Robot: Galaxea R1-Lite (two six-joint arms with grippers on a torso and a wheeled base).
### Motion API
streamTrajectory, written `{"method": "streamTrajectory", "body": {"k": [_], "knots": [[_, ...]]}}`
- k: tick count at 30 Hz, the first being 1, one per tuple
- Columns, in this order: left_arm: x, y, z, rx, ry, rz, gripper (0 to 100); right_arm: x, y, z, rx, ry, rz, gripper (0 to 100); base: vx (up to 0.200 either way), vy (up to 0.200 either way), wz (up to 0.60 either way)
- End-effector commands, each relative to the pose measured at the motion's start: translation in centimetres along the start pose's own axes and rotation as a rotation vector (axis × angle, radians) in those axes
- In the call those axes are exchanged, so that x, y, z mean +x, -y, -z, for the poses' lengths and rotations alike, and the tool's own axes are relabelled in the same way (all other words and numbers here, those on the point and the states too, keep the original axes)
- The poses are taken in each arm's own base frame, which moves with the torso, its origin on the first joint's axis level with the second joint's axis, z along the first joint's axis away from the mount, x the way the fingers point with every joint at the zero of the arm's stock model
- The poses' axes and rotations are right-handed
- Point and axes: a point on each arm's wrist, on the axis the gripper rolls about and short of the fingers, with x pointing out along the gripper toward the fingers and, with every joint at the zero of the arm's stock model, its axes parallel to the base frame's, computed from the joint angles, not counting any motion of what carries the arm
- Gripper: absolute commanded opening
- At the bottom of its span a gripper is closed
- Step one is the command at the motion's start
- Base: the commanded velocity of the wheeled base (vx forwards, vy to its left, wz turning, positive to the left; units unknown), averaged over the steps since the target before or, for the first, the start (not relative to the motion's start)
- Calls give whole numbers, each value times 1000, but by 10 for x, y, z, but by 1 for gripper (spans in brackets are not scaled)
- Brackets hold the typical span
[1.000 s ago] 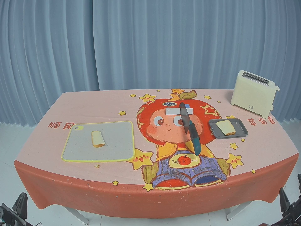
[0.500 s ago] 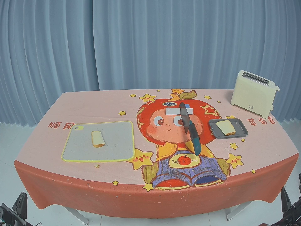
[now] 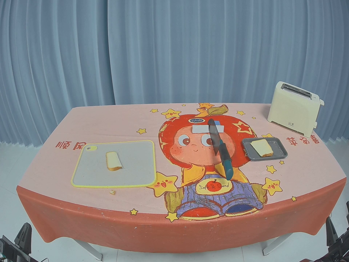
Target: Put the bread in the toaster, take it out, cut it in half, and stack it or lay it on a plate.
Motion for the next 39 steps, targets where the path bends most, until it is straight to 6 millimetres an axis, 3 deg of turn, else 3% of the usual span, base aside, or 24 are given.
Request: {"method": "streamTrajectory", "body": {"k": [1,39], "knots": [[0,0,5,0,-2,0,0,0,0,5,0,-2,-1,100,0,0,0],[0,0,5,4,3,6,0,0,0,4,0,-1,-1,100,0,0,0]]}}
